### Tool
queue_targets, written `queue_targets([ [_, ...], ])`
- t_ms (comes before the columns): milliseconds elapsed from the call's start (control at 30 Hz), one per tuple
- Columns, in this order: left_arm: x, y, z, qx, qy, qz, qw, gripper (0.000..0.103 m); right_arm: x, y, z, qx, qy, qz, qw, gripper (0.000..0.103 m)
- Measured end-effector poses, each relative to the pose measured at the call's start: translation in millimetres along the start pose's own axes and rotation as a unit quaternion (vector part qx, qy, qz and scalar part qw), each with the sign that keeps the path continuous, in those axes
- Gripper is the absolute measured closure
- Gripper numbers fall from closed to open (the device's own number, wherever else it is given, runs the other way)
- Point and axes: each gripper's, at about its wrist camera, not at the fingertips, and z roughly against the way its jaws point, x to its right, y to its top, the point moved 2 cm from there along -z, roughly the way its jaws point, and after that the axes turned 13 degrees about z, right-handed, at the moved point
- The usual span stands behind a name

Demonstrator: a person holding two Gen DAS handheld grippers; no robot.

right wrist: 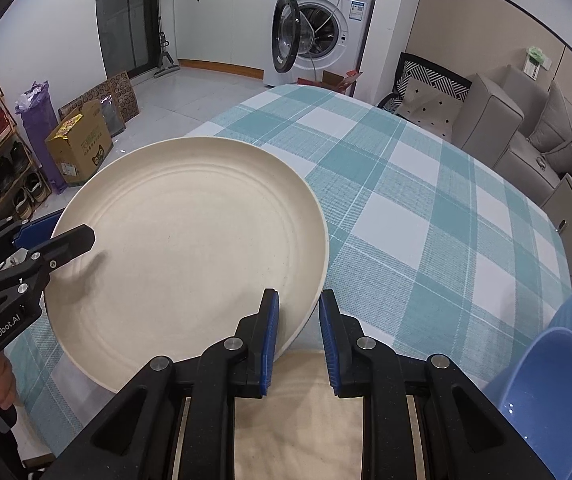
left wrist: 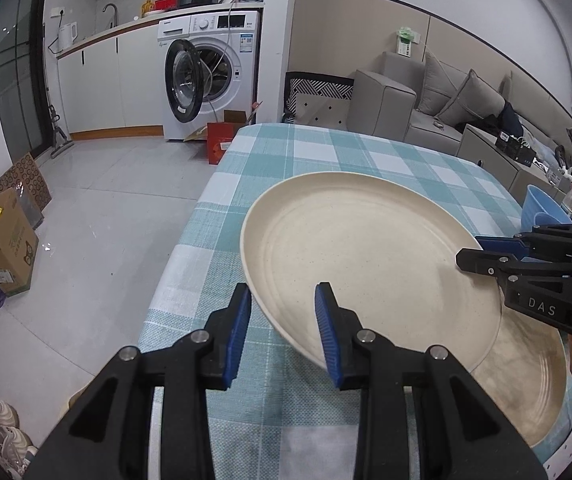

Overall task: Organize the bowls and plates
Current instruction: 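Lift the gripped cream plate and carry it over the other cream plate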

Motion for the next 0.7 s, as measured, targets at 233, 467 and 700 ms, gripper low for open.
queue_targets([
  [233,15,-1,9,0.005,-0.011,-0.014,0.9998,0.071,6,-11,23,0.008,-0.017,0.006,1.000,0.082],
  [467,30,-3,19,0.011,-0.024,-0.030,0.9992,0.071,13,-20,44,0.002,-0.031,0.002,1.000,0.082],
  [700,44,-6,26,0.013,-0.031,-0.045,0.9984,0.071,18,-32,61,-0.003,-0.041,-0.004,0.999,0.082],
])
